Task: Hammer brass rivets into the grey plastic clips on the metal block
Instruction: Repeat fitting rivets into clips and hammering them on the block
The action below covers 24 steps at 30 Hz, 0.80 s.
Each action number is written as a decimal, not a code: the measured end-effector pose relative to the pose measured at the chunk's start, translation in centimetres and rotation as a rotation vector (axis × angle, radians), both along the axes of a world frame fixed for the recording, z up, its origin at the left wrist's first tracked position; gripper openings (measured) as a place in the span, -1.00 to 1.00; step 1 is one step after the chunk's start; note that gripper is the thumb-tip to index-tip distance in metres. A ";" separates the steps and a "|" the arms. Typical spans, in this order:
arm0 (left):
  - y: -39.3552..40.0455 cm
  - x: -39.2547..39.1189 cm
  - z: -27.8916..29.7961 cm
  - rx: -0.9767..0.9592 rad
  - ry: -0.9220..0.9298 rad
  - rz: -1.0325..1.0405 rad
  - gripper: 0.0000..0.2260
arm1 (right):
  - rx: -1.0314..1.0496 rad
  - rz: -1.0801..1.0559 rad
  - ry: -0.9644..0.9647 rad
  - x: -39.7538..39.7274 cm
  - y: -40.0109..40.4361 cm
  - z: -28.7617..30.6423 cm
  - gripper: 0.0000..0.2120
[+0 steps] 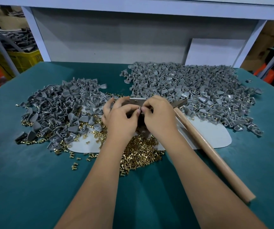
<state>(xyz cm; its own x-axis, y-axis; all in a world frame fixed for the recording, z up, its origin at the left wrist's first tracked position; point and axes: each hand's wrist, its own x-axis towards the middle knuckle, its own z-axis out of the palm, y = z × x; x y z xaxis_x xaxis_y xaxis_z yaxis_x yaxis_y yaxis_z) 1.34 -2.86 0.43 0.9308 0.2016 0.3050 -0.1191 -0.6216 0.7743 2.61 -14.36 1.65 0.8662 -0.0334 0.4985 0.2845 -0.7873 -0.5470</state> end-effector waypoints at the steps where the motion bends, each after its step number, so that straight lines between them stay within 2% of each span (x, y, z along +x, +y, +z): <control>1: 0.0 0.0 0.0 0.001 0.000 0.001 -0.90 | -0.004 -0.006 0.002 0.0 0.1 0.1 -0.81; 8: 0.0 0.1 0.0 -0.005 0.008 0.002 -0.91 | 0.050 -0.022 0.022 0.3 0.3 -0.1 -0.82; 14: -0.1 0.2 -0.1 -0.011 0.013 -0.001 -0.93 | 0.148 0.059 -0.021 -1.1 -0.2 -0.3 -0.89; 16: -0.2 0.2 0.0 -0.033 0.026 -0.003 -0.93 | 0.092 -0.040 -0.074 -1.7 -0.9 0.2 -0.88; 18: -0.1 0.2 0.0 -0.060 0.036 -0.007 -0.91 | -0.063 -0.280 -0.138 -2.3 -2.3 0.8 -0.82; 19: -0.1 0.2 0.1 -0.069 0.039 -0.008 -0.90 | -0.164 -0.400 -0.121 -2.5 -3.3 0.9 -0.78; 21: 0.0 0.1 0.1 -0.075 0.032 -0.003 -0.90 | -0.360 -0.539 0.078 -3.1 -5.2 1.0 -0.66; 24: -0.2 0.0 -0.1 -0.058 -0.003 0.011 -0.90 | -0.429 -0.524 0.321 -3.6 -6.3 0.4 -0.65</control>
<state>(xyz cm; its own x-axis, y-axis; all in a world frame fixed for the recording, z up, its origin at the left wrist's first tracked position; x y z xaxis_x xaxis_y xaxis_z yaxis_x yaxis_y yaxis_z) 1.35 -3.07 0.36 0.9274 0.2291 0.2956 -0.1154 -0.5766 0.8089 -1.02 -20.69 2.07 0.8952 -0.3416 0.2864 -0.3087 -0.9385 -0.1546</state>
